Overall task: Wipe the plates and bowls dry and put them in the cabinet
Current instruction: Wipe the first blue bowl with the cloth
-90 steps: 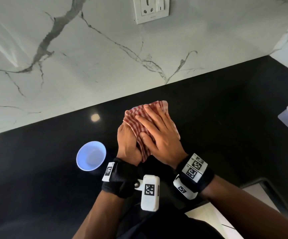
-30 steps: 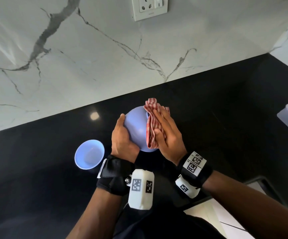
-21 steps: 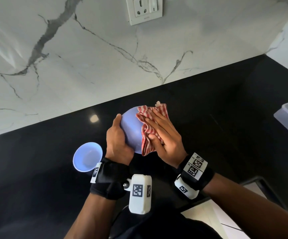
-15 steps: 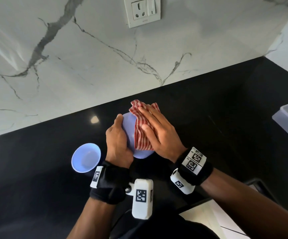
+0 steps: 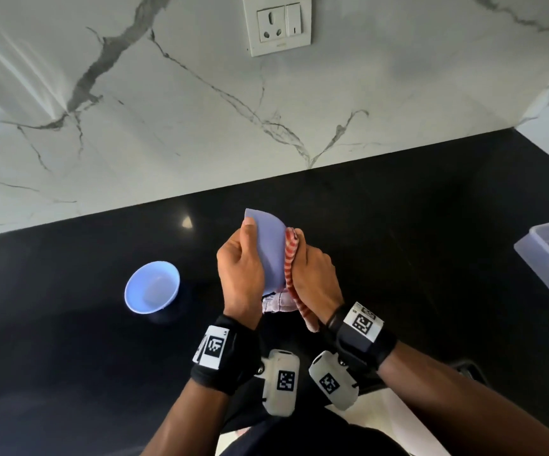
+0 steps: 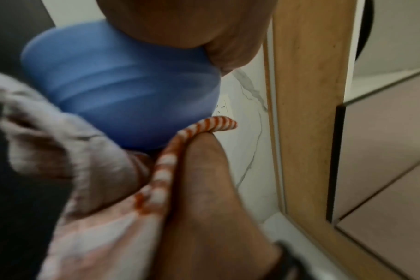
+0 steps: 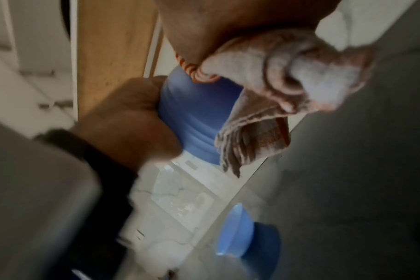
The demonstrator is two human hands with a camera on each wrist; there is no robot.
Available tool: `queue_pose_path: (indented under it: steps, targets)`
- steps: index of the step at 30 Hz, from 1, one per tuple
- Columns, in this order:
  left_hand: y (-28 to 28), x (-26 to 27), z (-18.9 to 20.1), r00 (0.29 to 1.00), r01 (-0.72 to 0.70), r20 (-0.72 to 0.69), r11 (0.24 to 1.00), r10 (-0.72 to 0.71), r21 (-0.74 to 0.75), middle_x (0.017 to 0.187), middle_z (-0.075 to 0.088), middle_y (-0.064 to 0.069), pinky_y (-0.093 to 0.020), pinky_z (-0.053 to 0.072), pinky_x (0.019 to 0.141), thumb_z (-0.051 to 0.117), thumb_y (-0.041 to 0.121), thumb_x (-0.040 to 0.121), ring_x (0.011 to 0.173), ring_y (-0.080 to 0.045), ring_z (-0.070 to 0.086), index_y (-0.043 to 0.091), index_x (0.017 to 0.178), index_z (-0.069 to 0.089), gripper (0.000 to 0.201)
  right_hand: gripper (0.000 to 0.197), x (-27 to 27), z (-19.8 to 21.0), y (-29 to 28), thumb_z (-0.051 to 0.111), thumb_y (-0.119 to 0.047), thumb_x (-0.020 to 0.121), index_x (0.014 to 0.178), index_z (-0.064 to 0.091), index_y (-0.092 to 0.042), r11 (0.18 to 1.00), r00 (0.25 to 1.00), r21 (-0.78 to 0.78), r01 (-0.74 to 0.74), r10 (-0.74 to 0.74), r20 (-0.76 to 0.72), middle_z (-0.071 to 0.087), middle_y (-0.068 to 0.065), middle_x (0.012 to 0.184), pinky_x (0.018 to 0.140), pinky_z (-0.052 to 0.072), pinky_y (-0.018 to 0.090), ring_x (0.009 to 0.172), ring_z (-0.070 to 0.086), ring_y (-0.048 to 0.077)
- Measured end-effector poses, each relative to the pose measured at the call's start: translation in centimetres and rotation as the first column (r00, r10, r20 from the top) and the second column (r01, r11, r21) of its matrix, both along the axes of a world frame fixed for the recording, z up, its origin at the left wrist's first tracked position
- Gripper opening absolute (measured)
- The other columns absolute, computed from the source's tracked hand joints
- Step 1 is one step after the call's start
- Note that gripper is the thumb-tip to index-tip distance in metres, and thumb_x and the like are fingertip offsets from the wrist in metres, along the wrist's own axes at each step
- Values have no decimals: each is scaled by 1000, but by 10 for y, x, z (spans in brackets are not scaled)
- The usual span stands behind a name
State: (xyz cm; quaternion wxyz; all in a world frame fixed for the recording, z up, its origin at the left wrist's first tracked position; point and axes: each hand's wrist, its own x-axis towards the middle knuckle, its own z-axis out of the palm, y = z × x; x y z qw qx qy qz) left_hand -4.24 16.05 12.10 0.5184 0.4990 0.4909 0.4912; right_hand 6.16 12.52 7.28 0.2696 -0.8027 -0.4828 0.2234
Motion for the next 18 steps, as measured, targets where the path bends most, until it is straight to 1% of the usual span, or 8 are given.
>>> queue_pose_path:
  steps: [2, 4, 8, 12, 13, 15, 17, 18]
  targets:
    - [-8, 6, -8, 986, 37, -168, 993, -17, 116, 51, 35, 11, -30, 29, 54, 51, 38, 108, 54, -14, 32, 17, 58, 33, 57, 37, 6, 11, 1, 32, -40, 110, 97, 59, -19, 978, 909, -132, 159, -197, -368, 64, -2, 86, 59, 45, 17, 82, 67, 17]
    - [-15, 9, -12, 906, 132, -423, 969, -33, 208, 49, 34, 4, -34, 28, 58, 43, 50, 102, 56, -26, 33, 24, 58, 29, 53, 44, 14, 17, -2, 32, -41, 109, 90, 63, -16, 950, 740, -201, 241, -314, -595, 64, -2, 80, 52, 41, 20, 70, 60, 9]
    - [-17, 1, -22, 757, 278, -653, 920, -32, 277, 52, 34, 1, -38, 31, 60, 36, 57, 98, 64, -41, 36, 28, 61, 24, 48, 43, 34, 20, -17, 38, -42, 108, 108, 71, -14, 971, 707, -200, 129, -232, -669, 70, 0, 91, 49, 42, 16, 66, 60, 2]
    - [-19, -28, -40, 711, 299, -700, 874, 63, 383, 50, 35, -1, -37, 34, 53, 35, 59, 99, 54, -46, 42, 24, 66, 27, 49, 44, 62, 21, -32, 59, -46, 99, 98, 76, -5, 976, 502, -63, 208, -162, -850, 76, 6, 84, 54, 51, 15, 62, 71, 6]
    - [-22, -35, -44, 698, 319, -708, 839, 106, 440, 48, 38, -5, -34, 33, 50, 36, 55, 100, 48, -45, 44, 22, 68, 29, 47, 46, 68, 22, -34, 62, -49, 96, 94, 77, -6, 967, 506, -59, 249, -182, -843, 77, 5, 80, 61, 54, 20, 65, 73, 10]
    - [-29, -48, -45, 673, 361, -713, 754, 197, 549, 43, 42, -8, -26, 28, 44, 38, 49, 106, 37, -37, 43, 23, 68, 31, 47, 52, 81, 13, -37, 57, -61, 95, 91, 78, -14, 965, 713, -12, 263, -202, -672, 77, 1, 76, 75, 58, 30, 72, 75, 14]
    - [-36, -59, -40, 657, 371, -694, 675, 294, 638, 41, 42, -4, -24, 23, 40, 31, 49, 112, 34, -31, 39, 19, 62, 38, 58, 57, 90, 0, -45, 41, -68, 97, 94, 72, -21, 995, 977, 45, 85, -75, -200, 76, -3, 80, 79, 56, 37, 78, 73, 18]
    - [-40, -64, -36, 654, 381, -684, 641, 323, 666, 42, 42, -3, -25, 23, 38, 29, 49, 112, 34, -29, 38, 17, 61, 42, 62, 54, 91, -6, -50, 36, -65, 100, 97, 69, -23, 999, 998, 47, -4, 1, 70, 73, -4, 84, 75, 54, 38, 81, 70, 20]
